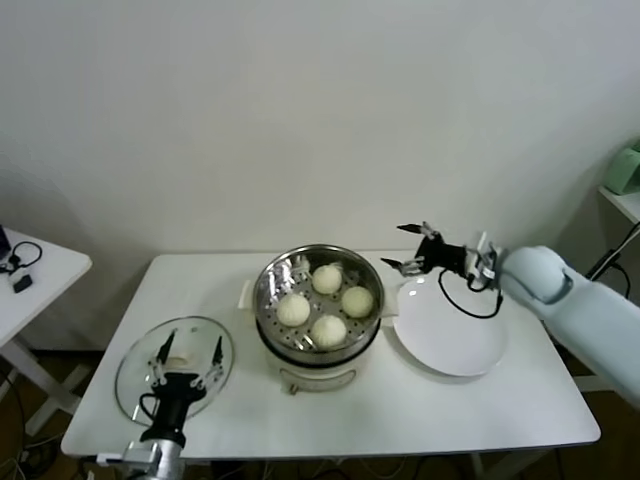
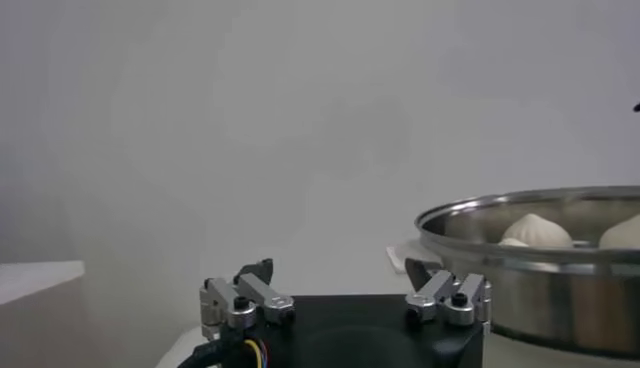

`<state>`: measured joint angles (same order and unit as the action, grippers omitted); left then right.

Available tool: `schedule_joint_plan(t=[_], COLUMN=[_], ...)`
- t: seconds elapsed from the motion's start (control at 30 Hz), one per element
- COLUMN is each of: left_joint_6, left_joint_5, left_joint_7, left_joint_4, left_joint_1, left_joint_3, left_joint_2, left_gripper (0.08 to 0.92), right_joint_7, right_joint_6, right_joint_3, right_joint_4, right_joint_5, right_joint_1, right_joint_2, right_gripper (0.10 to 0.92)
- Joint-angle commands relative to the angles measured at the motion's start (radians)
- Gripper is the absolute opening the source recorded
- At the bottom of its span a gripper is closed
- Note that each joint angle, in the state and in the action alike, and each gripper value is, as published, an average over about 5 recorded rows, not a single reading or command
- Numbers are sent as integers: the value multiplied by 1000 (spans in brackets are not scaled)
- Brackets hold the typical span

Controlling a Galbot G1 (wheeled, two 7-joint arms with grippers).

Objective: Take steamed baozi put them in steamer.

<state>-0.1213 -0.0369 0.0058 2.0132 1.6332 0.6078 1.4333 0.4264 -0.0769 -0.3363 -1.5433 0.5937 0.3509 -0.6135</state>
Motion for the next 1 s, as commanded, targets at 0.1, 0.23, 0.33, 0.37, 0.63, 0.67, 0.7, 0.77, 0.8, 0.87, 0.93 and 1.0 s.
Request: schedule_joint_plan(t=[0.1, 0.23, 0.33, 0.37, 0.63, 0.67, 0.7, 0.77, 0.8, 0.87, 0.93, 1.0], left_joint_6=[37, 51, 57, 59, 74, 72, 70, 69, 69, 71, 73, 75], left_joint_5=[-44, -65, -101, -108, -157, -157, -156, -156, -155, -148, -141, -135], left_joint_7=[21, 34, 55, 60, 91, 91, 91, 87, 83, 68, 52, 45], left_joint_4=[-5, 2, 12, 12, 29, 30, 30, 29, 28, 25, 22, 19], left_joint_1=[-26, -27, -25, -26, -27, -27, -27, -25, -24, -21, -18, -16], left_joint_3=[16, 21, 28, 31, 50, 52, 55, 62, 66, 71, 76, 83], left_joint_2=[0, 0, -1, 0, 13, 15, 16, 19, 20, 22, 24, 26], left_gripper=[823, 823, 823, 823, 823, 823, 823, 823, 823, 823, 823, 823], right_joint_7=[-178, -190, -191, -191, -165, -164, -163, -163, -163, -163, -164, -165], right_joint_6=[128, 169, 200, 211, 268, 273, 279, 290, 295, 305, 312, 315], right_joint_3=[838, 916, 944, 952, 971, 972, 973, 972, 970, 965, 960, 955], right_joint_4=[-208, -243, -259, -261, -262, -262, -262, -261, -261, -262, -261, -261], right_joint_5=[-131, -172, -190, -194, -203, -202, -201, -200, -199, -200, -201, -202], right_joint_1=[862, 961, 1015, 1031, 1131, 1140, 1148, 1162, 1168, 1178, 1182, 1182], right_joint_2=[-288, -410, -474, -498, -630, -639, -646, -654, -656, -659, -667, -676], right_gripper=[823, 823, 823, 823, 823, 823, 823, 823, 823, 823, 823, 823])
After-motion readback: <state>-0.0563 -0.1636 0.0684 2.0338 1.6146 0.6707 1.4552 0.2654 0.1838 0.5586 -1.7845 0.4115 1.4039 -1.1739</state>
